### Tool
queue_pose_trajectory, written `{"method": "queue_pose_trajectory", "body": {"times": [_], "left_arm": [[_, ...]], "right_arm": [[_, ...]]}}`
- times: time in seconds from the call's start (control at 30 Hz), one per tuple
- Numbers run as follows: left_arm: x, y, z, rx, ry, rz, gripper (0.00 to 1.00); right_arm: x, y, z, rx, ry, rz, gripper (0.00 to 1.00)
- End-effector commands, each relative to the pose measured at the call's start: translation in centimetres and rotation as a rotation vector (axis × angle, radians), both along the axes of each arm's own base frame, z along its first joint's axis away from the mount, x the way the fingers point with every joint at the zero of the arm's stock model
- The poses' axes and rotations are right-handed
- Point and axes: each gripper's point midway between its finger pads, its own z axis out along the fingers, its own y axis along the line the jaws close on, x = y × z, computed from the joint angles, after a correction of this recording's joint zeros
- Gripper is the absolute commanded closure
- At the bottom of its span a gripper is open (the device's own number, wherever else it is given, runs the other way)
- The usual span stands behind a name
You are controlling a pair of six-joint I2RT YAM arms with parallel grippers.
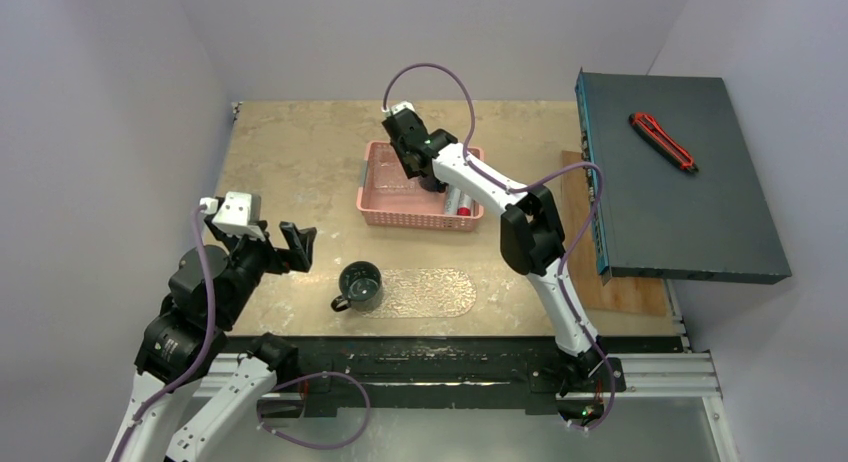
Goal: Prepare toiletry sets of a toothbrush and toothpaste on the tray
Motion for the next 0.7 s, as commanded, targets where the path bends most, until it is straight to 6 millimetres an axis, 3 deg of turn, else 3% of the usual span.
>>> {"method": "queue_pose_trajectory", "body": {"times": [0.0, 0.33, 0.67], "left_arm": [[0.3, -0.2, 1.2, -0.015, -0.028, -0.007, 0.00], [0.3, -0.3, 1.2, -0.021, -0.026, -0.012, 0.00], [0.3, -0.4, 1.2, -0.020, -0.024, -0.014, 0.00]], "right_arm": [[-0.5, -1.0, -0.3, -0.043, 0.017, 0.007, 0.62], [-1.1, -1.8, -0.3, -0.076, 0.025, 0.016, 0.65], [-1.3, -1.5, 2.5, -0.016, -0.019, 0.020, 0.62]]}}
